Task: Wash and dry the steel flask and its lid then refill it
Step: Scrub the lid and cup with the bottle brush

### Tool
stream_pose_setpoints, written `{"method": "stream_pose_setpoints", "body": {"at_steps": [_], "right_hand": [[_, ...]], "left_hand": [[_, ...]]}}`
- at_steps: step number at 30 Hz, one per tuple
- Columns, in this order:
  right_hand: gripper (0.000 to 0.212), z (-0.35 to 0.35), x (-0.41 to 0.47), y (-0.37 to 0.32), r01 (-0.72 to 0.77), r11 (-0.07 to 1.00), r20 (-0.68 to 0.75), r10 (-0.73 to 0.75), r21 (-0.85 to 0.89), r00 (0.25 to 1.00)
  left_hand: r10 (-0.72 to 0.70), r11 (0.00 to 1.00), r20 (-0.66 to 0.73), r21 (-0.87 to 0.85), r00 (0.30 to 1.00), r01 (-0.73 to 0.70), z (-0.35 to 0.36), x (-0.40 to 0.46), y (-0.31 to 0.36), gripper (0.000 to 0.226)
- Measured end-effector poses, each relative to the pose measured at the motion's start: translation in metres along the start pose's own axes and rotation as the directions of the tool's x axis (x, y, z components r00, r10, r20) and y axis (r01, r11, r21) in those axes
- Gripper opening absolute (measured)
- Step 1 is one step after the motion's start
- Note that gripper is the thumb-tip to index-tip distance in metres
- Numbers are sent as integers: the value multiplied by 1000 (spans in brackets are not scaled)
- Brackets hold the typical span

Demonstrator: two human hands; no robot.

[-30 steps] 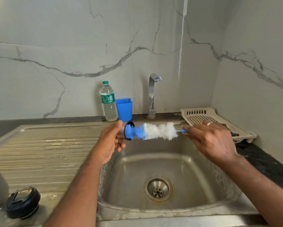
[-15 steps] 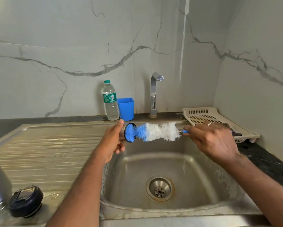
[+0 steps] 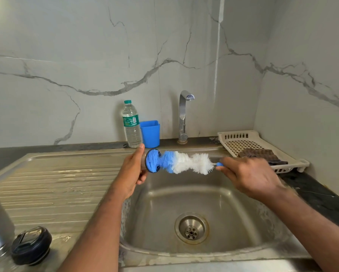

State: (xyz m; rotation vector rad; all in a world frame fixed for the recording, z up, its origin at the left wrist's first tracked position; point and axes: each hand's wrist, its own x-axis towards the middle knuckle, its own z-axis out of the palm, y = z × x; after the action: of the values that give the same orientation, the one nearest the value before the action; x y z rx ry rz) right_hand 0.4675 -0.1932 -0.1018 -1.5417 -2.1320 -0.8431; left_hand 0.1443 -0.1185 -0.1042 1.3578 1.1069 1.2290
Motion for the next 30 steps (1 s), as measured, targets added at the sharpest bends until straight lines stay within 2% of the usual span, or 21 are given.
{"method": "stream_pose_setpoints", "body": {"at_steps": [2, 3, 4, 6, 9, 12, 14, 16, 19, 21, 23, 25, 27, 30], "right_hand": [[50, 7, -3, -1, -69, 971, 239, 12, 231, 971], [52, 7, -4, 0, -123, 925, 310, 6, 360, 951], [51, 7, -6, 2, -170, 878, 342, 7, 448, 940], [46, 8, -9, 1, -202, 836, 319, 34, 510, 947], [21, 7, -6, -3, -273, 819, 262, 156, 505, 952], [23, 1, 1, -2, -258, 877, 139, 219, 406, 966], [29, 2, 3, -2, -209, 945, 29, 208, 250, 978], [33, 4, 2, -1, -171, 975, -49, 179, 140, 983], [49, 6, -2, 1, -109, 993, 24, 108, 48, 994], [52, 6, -5, 4, -92, 991, 152, 77, 98, 985], [45, 7, -6, 4, -120, 968, 229, 68, 219, 971], [31, 6, -5, 3, -179, 930, 228, 108, 322, 968], [31, 5, -5, 5, -177, 922, 127, 141, 345, 982], [39, 6, -2, 13, -52, 994, -173, 68, 93, 983]], "left_hand": [[28, 999, -10, -32, 1000, -29, 0, 1, 1, 47], [65, 996, 13, -68, 998, -64, 0, 1, 1, 36], [104, 988, 43, -118, 994, -99, 0, 0, 1, 29], [159, 968, 78, -208, 984, -140, -1, 1, -4, 42], [167, 947, 48, -287, 985, -146, -3, 4, -7, 56], [117, 939, -12, -323, 993, -115, -5, 5, -6, 44], [109, 961, -27, -253, 994, -112, -6, 5, -6, 35], [139, 970, -2, -203, 990, -136, -6, 6, -8, 38], [190, 961, 62, -214, 980, -173, -7, 7, -10, 57], [188, 957, 100, -244, 977, -159, -9, 7, -10, 62], [170, 952, 132, -278, 977, -128, -10, 7, -12, 63], [153, 947, 147, -305, 977, -103, -13, 7, -14, 62], [147, 943, 144, -320, 979, -94, -14, 7, -13, 61], [134, 943, 137, -321, 981, -84, -14, 6, -11, 55]]}}
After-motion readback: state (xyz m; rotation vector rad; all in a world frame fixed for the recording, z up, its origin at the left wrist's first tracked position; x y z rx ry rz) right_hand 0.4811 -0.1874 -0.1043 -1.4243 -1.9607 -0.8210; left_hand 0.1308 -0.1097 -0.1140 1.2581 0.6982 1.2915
